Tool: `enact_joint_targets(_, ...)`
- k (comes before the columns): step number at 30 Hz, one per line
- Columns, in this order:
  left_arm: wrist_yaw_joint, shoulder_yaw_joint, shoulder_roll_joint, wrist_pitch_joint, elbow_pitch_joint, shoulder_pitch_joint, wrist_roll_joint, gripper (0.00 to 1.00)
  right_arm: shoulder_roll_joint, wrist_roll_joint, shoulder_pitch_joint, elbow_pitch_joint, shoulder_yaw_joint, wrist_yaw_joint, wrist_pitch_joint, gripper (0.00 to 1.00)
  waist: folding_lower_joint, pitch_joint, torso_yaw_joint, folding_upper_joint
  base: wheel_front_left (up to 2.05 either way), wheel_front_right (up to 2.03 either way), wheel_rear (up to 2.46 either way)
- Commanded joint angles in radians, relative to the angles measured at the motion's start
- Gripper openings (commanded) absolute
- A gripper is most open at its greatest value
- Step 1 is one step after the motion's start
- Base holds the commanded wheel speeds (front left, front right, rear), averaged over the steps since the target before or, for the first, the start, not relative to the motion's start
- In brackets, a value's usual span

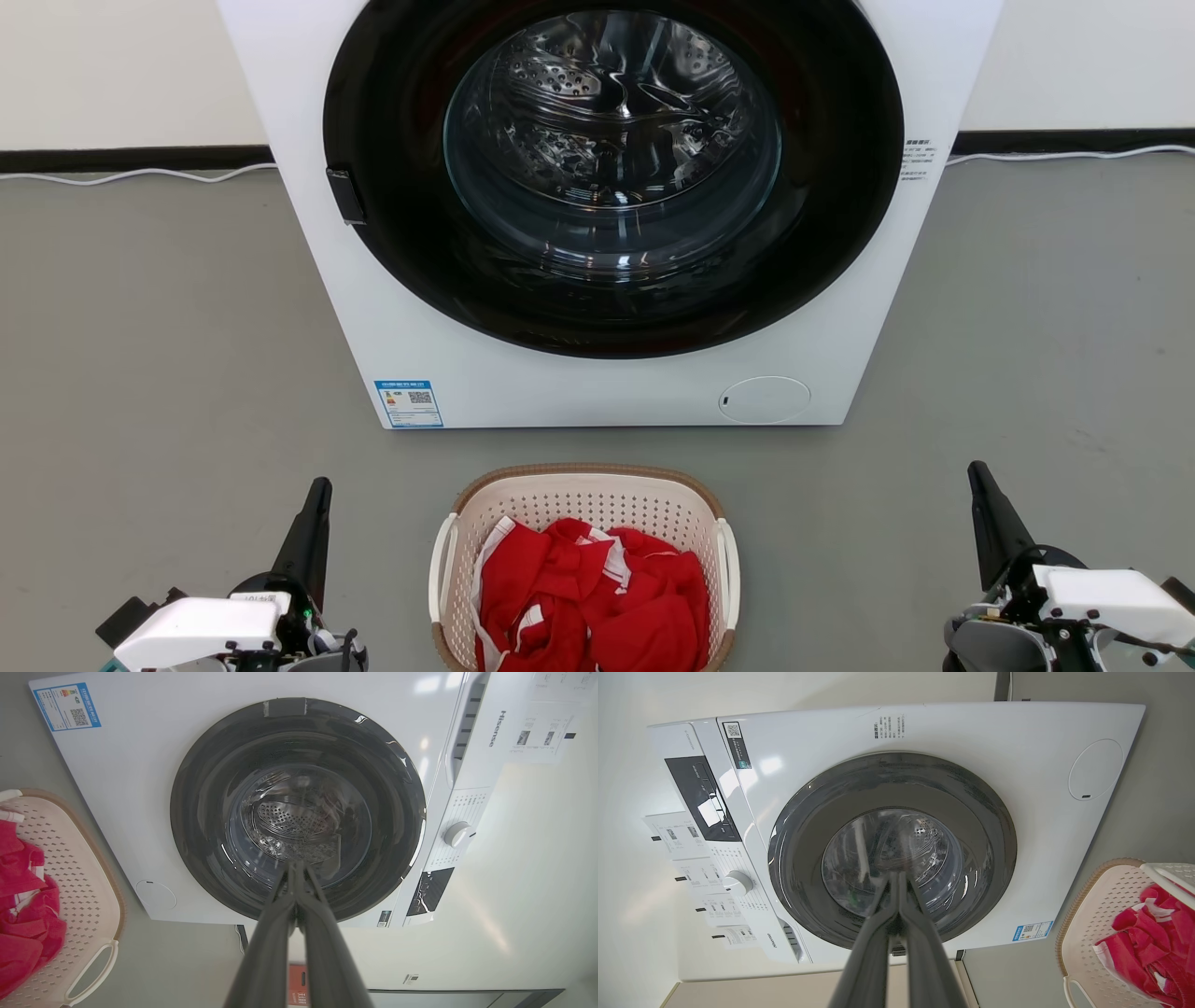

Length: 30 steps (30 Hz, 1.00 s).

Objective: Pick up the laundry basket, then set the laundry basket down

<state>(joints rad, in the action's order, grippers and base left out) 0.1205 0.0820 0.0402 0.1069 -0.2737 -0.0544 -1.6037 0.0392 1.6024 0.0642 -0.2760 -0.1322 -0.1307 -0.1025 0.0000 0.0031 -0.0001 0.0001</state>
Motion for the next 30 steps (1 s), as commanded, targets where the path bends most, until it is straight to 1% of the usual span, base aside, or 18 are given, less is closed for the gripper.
enact_joint_targets(1, 0.01, 0.032, 0.01, 0.007, 0.028, -0.054, -0.005, 0.0, 0.011, 0.007, 0.044, 0.031, 0.019, 0.0, -0.01, 0.0, 0.0, 0.0, 0.0, -0.0001, 0.0, 0.0, 0.0)
enact_joint_targets(30, 0.01, 0.032, 0.01, 0.006, 0.028, -0.054, -0.005, 0.0, 0.011, 0.007, 0.044, 0.031, 0.019, 0.0, -0.01, 0.0, 0.0, 0.0, 0.0, -0.0001, 0.0, 0.0, 0.0)
